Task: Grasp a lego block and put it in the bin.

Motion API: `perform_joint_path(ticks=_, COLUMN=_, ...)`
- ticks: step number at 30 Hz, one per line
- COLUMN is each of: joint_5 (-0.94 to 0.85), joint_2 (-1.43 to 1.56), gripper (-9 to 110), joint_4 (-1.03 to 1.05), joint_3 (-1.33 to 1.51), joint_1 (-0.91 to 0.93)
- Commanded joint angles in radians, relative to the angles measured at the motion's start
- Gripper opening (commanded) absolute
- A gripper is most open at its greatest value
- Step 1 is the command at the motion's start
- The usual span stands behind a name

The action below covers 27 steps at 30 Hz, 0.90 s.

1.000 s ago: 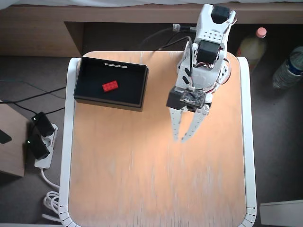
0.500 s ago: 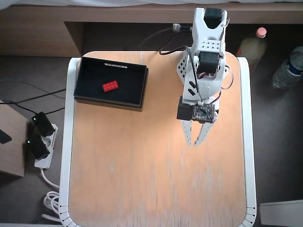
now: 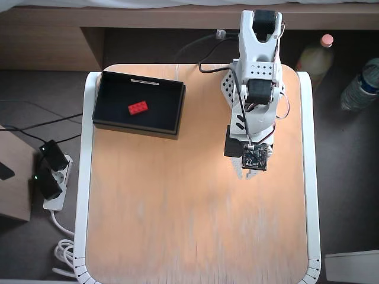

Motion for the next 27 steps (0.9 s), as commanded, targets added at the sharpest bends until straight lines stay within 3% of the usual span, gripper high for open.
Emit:
perform_joint_path(ticks=1, joint_5=0.000, joint_2=0.087, gripper=0, joint_4=-0.018, joint_3=0.058, joint_1=-0.017)
perform_joint_path(ticks=9, joint_5=0.002, joint_2=0.087, gripper=0, joint_4=0.008, joint_3=0.216, joint_1=-0.008)
perform_joint_path(ticks=19, joint_5=-0.080, joint_2=0.089, gripper=0, joint_4=0.189, joint_3=0.218, joint_1=-0.026)
perform_joint_path(ticks=27, joint_5=-0.124, joint_2=0.089, gripper=0, joint_4=0.192, joint_3=0.218, joint_1=-0.026)
